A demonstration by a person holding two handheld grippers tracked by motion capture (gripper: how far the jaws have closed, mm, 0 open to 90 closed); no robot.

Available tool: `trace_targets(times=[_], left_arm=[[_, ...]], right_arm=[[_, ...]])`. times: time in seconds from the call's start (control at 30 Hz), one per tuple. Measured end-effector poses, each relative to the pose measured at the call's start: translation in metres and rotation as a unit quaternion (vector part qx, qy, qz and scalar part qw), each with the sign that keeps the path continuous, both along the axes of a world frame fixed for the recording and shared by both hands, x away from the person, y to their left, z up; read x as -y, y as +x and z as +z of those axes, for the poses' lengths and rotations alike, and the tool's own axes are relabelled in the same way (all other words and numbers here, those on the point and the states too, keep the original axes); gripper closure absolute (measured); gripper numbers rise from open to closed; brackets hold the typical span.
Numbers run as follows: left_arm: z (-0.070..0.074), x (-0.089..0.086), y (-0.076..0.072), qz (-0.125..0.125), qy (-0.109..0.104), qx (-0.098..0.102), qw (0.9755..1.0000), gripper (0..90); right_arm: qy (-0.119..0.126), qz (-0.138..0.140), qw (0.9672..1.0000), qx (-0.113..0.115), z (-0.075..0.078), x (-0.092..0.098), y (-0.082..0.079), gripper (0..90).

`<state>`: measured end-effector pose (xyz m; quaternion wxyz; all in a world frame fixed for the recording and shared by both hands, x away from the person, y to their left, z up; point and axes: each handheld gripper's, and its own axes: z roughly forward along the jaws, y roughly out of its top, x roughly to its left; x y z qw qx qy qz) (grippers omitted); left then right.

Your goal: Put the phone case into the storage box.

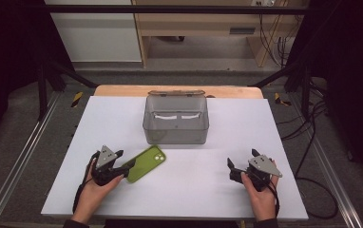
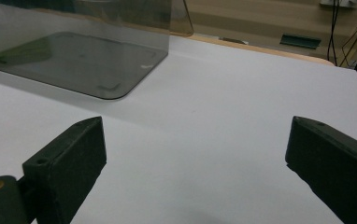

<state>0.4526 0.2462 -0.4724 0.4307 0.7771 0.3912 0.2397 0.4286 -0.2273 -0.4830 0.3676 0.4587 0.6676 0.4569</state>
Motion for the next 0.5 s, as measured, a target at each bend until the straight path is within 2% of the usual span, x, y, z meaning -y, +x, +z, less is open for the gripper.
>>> trace_targets(times=[0.2, 0.3, 0.5], left_arm=[[0.002, 0.004, 0.0, -0.017, 0.009, -0.003, 0.9998, 52.3], [0.002, 0.009, 0.0, -0.027, 0.013, -0.011, 0.9995, 60.9], [0.005, 0.029, 0.006, -0.071, 0.016, -0.046, 0.9963, 81.5]], right_arm=[[-0.001, 0.0, 1.0, -0.002, -0.001, -0.001, 0.0, 5.6], [0.0, 0.0, 1.0, -0.002, -0.001, -0.001, 0.0, 5.6], [0.0, -0.001, 1.0, -0.003, -0.001, 0.0, 0.0, 5.7]])
